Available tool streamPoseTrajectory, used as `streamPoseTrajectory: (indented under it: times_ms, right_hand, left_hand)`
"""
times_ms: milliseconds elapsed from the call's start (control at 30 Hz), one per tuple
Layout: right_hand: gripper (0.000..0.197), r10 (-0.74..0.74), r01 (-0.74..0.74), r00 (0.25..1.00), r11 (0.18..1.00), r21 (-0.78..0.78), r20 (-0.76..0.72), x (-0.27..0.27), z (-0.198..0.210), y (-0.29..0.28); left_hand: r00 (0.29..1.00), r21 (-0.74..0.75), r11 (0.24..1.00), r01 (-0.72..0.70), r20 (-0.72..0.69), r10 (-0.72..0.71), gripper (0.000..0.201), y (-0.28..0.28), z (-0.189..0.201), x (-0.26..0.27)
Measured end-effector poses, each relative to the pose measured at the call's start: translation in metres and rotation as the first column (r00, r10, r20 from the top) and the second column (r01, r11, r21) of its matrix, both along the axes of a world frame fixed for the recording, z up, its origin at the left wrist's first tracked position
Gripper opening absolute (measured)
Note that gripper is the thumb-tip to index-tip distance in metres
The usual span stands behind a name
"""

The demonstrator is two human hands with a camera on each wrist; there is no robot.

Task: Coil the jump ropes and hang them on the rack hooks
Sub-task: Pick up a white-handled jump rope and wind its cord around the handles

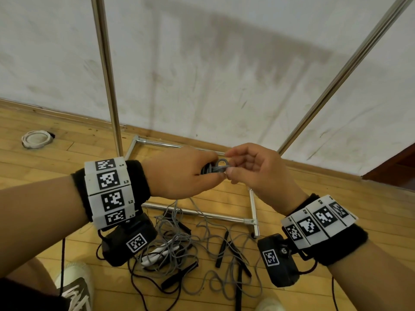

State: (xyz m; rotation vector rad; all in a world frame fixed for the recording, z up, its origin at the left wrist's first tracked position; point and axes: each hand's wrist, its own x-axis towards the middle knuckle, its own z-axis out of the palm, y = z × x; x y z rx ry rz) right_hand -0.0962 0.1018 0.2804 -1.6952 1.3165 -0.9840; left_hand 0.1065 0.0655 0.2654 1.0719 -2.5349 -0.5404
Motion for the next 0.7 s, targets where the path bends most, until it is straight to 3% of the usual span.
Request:
streamPoseTrajectory:
  times_ms: [133, 333, 467, 567, 700]
  right_hand:
    - [0.01, -0.018, 0.017, 1.0, 0.999, 0.027, 0.023, 0.002, 0.003, -0.001]
    - [0.005, -0.052, 0.049, 0.999, 0.984, 0.169, 0.014, 0.002, 0.002, -0.005]
    - [0.005, -0.044, 0.047, 0.998, 0.996, 0.075, -0.035, 0.006, 0.0, -0.007]
    - [0.005, -0.091, 0.092, 0.995, 0.996, 0.005, -0.031, 0.01, 0.001, -0.011]
    - [0.011, -0.139, 0.136, 0.99, 0.986, -0.1, -0.018, 0.014, 0.002, -0.015]
  left_hand:
    - [0.999, -0.172, 0.985, -0.02, 0.036, 0.026, 0.029, 0.001, 0.002, 0.0]
    - [0.991, -0.26, 0.964, 0.054, 0.135, -0.019, 0.035, -0.002, -0.002, 0.0]
    - [0.997, -0.081, 0.996, 0.049, 0.067, -0.043, 0.042, -0.006, -0.001, 0.001]
    - [0.989, 0.083, 0.989, 0.122, -0.09, -0.114, 0.023, -0.012, 0.001, -0.001]
    - [0.957, 0.283, 0.949, 0.139, -0.286, -0.055, 0.031, -0.012, 0.005, -0.003]
